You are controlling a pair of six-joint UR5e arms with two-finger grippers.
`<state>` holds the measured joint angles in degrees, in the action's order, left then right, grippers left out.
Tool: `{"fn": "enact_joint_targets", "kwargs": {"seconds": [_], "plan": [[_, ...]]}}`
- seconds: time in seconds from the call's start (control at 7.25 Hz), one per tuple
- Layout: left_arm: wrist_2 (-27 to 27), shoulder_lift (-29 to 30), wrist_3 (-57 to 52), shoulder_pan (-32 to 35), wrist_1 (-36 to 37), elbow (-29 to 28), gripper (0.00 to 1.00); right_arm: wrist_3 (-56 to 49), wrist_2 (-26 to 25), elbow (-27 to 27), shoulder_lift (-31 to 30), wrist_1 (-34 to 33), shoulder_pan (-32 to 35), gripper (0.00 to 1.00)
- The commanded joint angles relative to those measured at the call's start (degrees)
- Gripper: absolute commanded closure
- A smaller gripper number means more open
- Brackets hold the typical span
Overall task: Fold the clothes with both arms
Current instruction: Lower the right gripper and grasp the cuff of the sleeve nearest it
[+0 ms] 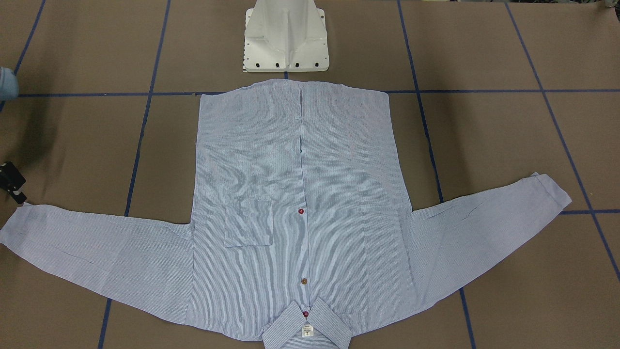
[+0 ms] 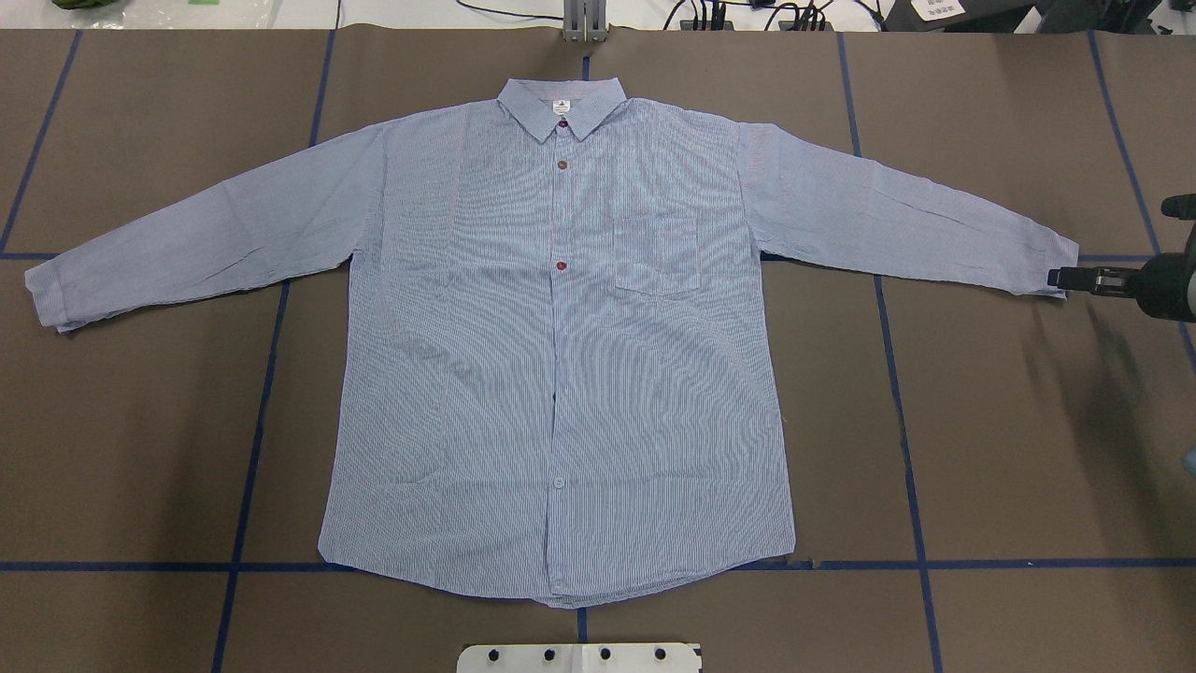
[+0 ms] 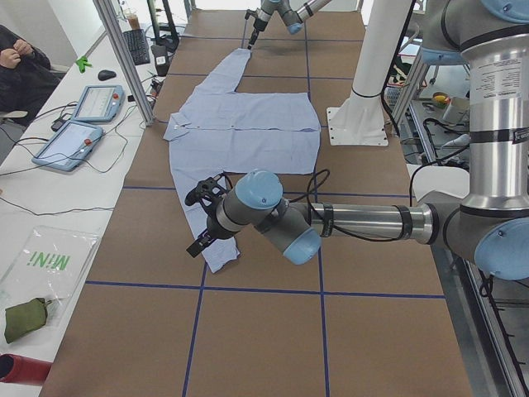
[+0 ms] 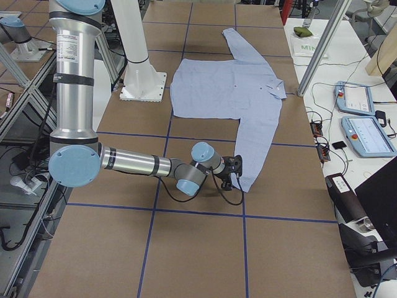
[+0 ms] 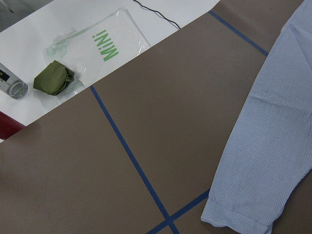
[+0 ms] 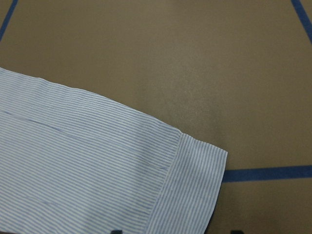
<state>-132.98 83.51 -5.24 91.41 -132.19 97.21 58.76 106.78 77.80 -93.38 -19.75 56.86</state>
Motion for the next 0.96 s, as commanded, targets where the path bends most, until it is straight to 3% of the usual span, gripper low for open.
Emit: {"fn": "enact_joint_targets", "kwargs": {"seconds": [0.0, 0.14, 0.69, 0.83], "plan": [[0.0, -0.02, -0.03, 0.0, 0.0, -0.01, 0.0, 0.74, -1.05, -0.8, 0.13, 0.94, -0.79, 0.3], [0.0, -0.02, -0.03, 0.0, 0.0, -0.09, 0.0, 0.65, -1.14, -0.81, 0.13, 0.94, -0.88, 0.35], [0.0, -0.02, 0.06, 0.0, 0.0, -0.09, 0.0, 0.65, -2.37, -1.07, 0.13, 0.94, -2.02, 0.38], [0.0, -0.02, 0.06, 0.0, 0.0, -0.18, 0.0, 0.74, -2.37, -1.07, 0.13, 0.94, -2.19, 0.44]]}}
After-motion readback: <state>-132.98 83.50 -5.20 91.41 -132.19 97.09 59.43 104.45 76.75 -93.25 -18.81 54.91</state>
